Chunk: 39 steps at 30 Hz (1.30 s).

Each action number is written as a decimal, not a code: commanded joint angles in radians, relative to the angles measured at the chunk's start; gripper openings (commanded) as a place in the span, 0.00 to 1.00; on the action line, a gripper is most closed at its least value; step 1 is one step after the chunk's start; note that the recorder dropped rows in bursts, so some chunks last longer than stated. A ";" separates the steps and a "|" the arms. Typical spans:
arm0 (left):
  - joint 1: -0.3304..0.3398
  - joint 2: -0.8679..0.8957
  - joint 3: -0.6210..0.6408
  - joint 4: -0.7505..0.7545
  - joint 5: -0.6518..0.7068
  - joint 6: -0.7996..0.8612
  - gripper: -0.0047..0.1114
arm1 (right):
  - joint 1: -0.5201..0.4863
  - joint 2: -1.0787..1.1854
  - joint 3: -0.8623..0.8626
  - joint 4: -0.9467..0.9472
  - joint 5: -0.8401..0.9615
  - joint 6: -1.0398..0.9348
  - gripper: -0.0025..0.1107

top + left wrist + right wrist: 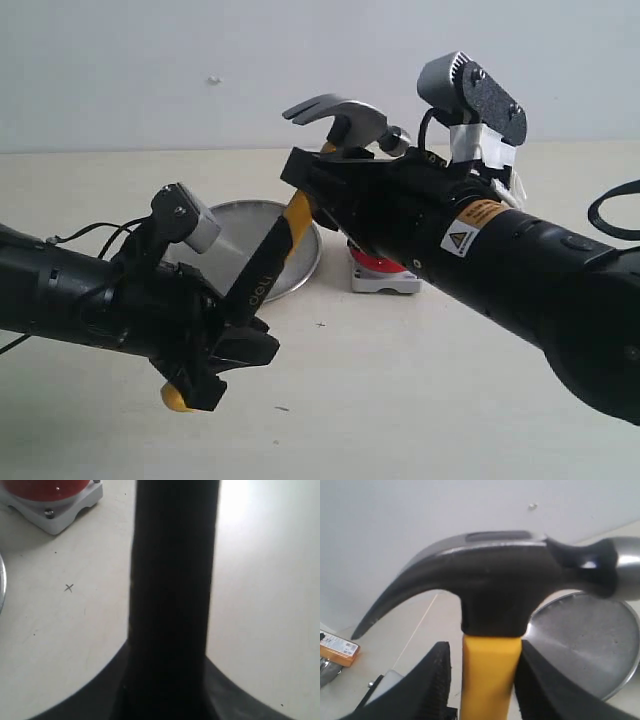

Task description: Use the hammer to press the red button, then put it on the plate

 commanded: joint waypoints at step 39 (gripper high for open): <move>0.003 -0.006 -0.026 -0.058 0.015 -0.001 0.04 | -0.001 -0.400 0.265 -0.118 0.254 -0.117 0.57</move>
